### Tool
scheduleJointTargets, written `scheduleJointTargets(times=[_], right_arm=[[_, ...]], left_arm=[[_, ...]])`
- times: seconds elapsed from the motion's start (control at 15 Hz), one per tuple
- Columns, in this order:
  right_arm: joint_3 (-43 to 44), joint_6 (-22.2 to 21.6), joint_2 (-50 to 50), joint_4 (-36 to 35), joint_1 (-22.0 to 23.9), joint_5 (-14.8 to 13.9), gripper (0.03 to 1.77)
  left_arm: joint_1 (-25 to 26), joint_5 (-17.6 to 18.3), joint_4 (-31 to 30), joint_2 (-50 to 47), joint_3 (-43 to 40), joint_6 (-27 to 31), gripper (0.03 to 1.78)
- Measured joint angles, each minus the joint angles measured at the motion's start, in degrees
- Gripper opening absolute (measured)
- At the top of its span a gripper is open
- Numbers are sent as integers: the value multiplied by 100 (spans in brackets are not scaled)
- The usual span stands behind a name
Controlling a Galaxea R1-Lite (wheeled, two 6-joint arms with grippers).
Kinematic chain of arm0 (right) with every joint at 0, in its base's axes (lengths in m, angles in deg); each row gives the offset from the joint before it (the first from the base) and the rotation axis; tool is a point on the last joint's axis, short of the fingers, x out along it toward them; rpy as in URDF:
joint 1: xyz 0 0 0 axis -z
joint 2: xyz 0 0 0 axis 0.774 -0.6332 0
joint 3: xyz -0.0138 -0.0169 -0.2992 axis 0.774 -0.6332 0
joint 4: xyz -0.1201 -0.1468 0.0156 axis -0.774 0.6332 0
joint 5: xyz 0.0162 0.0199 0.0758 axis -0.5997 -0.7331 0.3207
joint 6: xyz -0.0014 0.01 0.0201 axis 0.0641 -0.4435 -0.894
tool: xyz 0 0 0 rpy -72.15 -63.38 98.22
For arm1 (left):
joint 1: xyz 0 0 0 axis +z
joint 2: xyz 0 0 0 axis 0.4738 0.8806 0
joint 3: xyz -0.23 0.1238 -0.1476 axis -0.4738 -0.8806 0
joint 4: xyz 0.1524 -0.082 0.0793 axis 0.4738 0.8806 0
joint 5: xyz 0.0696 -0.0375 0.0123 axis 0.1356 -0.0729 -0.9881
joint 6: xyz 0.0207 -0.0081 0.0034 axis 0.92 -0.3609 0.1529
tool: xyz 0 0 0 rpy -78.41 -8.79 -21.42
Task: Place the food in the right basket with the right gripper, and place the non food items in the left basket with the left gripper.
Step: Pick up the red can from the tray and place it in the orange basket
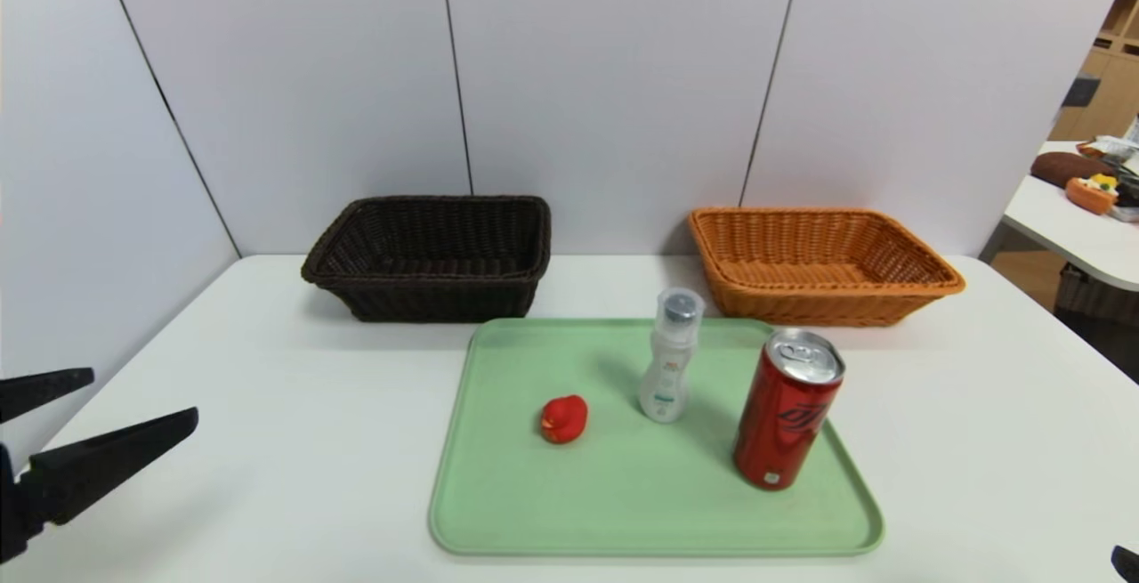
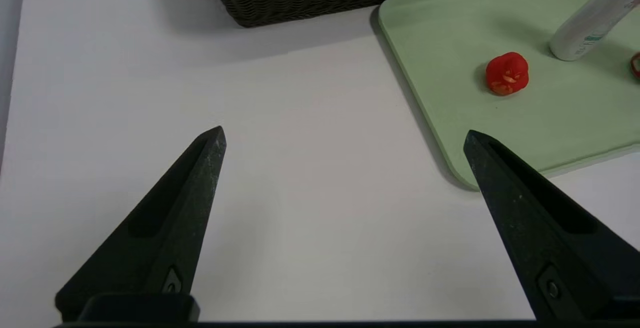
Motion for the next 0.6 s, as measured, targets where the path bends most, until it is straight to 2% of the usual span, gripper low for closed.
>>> scheduleJointTargets(times=[0.13,0.33,0.6], right_arm=[[132,24,-413,12,-17,138,170],[330,52,-846,11,-59,578,170],[466,178,-1211,6,-122,719,170]], left_arm=[[-241,78,-37,439,223,118,169],[-903,83,-45,935,439,280,169],[-1679,50,-266,1473,573,324,169]])
